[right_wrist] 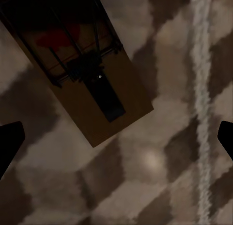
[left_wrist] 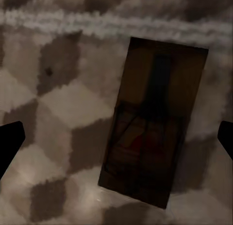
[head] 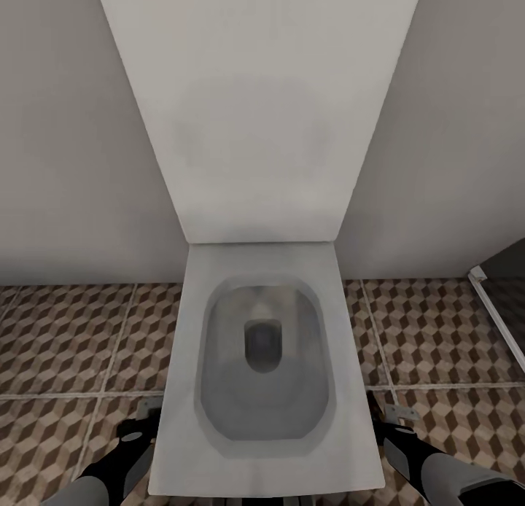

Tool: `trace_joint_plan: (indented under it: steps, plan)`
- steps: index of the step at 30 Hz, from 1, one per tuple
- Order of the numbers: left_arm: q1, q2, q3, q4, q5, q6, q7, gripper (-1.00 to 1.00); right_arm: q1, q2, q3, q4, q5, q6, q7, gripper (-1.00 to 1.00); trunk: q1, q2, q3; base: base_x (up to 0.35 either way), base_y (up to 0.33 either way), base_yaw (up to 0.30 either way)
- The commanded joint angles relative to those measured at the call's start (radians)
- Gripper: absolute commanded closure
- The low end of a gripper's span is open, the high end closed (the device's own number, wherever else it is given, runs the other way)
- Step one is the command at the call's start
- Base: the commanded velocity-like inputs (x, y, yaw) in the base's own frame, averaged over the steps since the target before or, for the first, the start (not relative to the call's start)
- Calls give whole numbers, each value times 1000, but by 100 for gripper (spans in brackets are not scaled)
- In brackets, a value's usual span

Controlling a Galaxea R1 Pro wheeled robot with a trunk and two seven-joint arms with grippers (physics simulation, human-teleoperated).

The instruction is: Take the four mousetraps from the cabinet in the bathroom and place them on the bathroom floor. Make sure all four end up on the same floor surface, and ensure that at least two of them are either under or directly next to the same bathroom sink.

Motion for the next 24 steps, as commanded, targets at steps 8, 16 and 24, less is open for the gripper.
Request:
trace_joint_plan:
  steps: [8,16,24]
  plan:
    - [-1,1,-9,0,10,-4,4,-100,0,0,8,-1,-10,-1,-3,-100,0,0,-1,0,0,0]
    - [-1,1,-9,0,10,-4,4,-100,0,0,8,-1,-10,-1,-3,-100,0,0,-1,0,0,0]
    - [0,1,-9,0,10,-4,4,-100,0,0,8,-1,-10,-1,-3,-100,0,0,-1,0,0,0]
